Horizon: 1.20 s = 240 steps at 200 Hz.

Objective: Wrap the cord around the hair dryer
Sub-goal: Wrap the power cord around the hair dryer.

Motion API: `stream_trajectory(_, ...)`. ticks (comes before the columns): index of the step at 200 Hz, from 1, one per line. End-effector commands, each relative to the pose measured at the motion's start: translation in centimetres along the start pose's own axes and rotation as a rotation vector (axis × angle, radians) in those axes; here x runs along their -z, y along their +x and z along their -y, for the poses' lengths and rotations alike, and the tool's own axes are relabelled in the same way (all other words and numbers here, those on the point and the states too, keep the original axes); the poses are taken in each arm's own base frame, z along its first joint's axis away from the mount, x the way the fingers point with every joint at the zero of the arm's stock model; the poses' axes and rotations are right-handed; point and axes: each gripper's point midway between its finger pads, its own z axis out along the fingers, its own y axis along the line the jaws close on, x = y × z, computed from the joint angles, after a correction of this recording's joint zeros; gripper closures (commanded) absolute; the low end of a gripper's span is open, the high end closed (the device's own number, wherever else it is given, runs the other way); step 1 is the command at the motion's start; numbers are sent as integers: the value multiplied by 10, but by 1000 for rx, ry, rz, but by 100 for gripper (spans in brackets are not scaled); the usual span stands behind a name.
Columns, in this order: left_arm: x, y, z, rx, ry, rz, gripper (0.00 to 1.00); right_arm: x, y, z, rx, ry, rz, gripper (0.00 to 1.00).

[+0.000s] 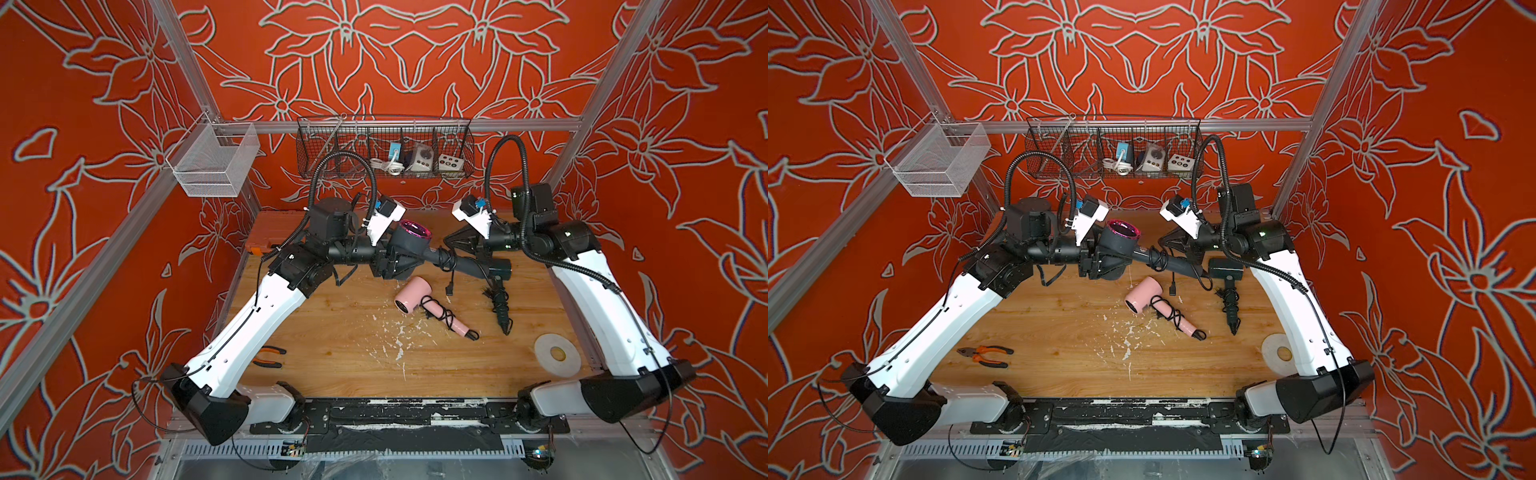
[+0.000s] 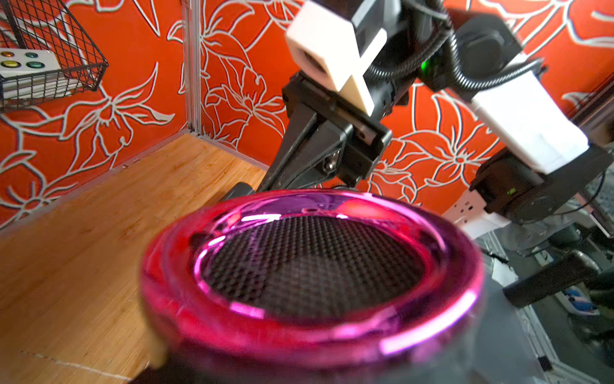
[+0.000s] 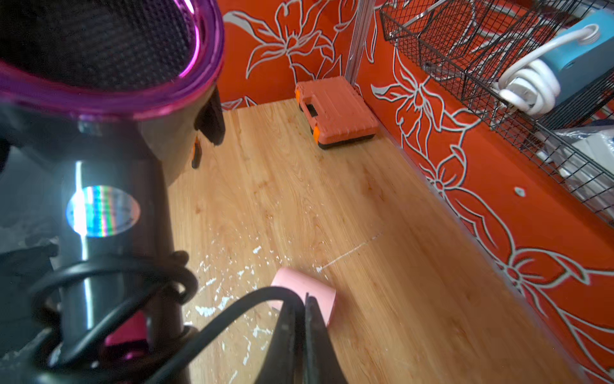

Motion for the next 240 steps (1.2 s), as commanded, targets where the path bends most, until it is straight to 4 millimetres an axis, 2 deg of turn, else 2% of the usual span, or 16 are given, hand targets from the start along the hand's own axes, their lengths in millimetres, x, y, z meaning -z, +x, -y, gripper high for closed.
stream_trajectory(1, 29, -64, 83, -183, 305, 195, 100, 3, -20, 4, 9, -20, 124, 100)
stream_trajectory(61, 29, -67, 75, -149, 308, 214, 100, 12, -20, 7, -12, -14, 155, 100)
stream_trajectory(87, 28, -68, 74, -147, 307, 209, 100, 14, -24, 5, -13, -26, 178, 96)
stream_trajectory(103, 27, -67, 72, -142, 303, 203, 100, 16, -26, 3, -9, -28, 183, 88)
stream_trajectory(128, 26, -65, 69, -133, 294, 202, 100, 19, -26, 3, -9, -11, 171, 54)
stream_trajectory(149, 26, -64, 67, -123, 288, 201, 100, 22, -25, 1, -6, 6, 145, 36)
stream_trajectory(181, 22, -59, 56, -100, 264, 184, 100, 34, -23, 5, 6, 100, 100, 21)
stream_trajectory(200, 18, -54, 49, -67, 267, 177, 100, 38, -23, 3, 16, 116, 84, 16)
stream_trajectory(215, 16, -50, 43, -39, 269, 178, 100, 37, -18, 1, 11, 109, 62, 15)
stream_trajectory(240, 9, -34, 22, 44, 258, 176, 100, 26, 2, 2, -30, 78, 29, 10)
